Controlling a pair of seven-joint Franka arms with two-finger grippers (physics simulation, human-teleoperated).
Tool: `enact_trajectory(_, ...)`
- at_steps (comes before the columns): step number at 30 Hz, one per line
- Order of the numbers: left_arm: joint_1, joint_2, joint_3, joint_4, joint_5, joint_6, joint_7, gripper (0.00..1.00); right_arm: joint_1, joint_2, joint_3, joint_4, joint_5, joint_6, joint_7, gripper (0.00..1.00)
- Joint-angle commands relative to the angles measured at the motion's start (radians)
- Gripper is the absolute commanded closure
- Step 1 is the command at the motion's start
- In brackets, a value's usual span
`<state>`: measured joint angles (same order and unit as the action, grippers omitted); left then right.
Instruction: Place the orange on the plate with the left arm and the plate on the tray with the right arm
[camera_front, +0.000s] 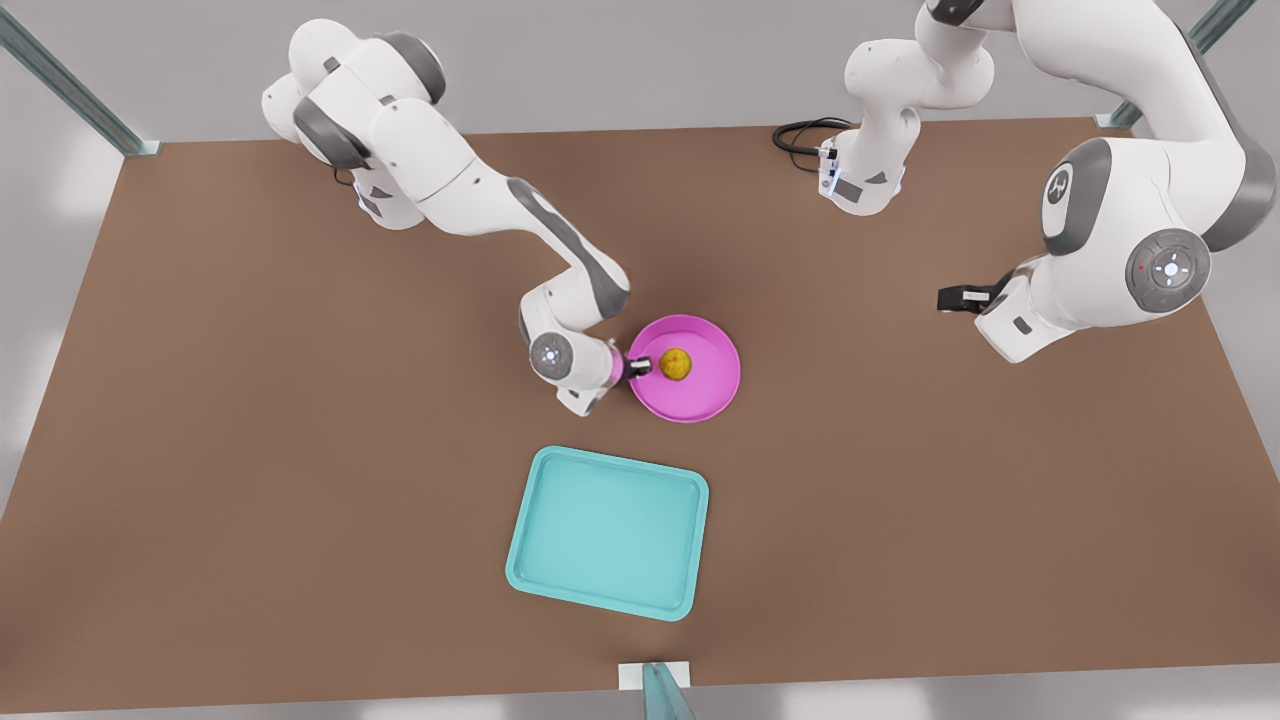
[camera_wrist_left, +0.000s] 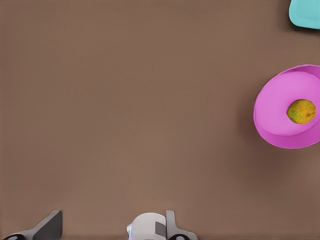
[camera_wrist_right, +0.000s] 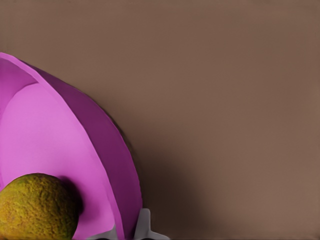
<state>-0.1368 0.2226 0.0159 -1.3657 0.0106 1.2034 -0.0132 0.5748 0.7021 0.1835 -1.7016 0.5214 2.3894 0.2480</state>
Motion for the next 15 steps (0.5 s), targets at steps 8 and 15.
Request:
enact_trajectory(8, 0.0, 0.001, -0.001, 0.0, 0.002, -0.005, 0.016, 0.0, -0.317, -0.069, 0.105, 0.083, 0.04, -0.139, -0.041, 0.79)
enact_trajectory(15, 0.0, 0.003, -0.001, 0.0, 0.003, -0.005, 0.016, 0.0, -0.4, 0.117, 0.097, 0.313, 0.029, -0.145, -0.088, 0.79)
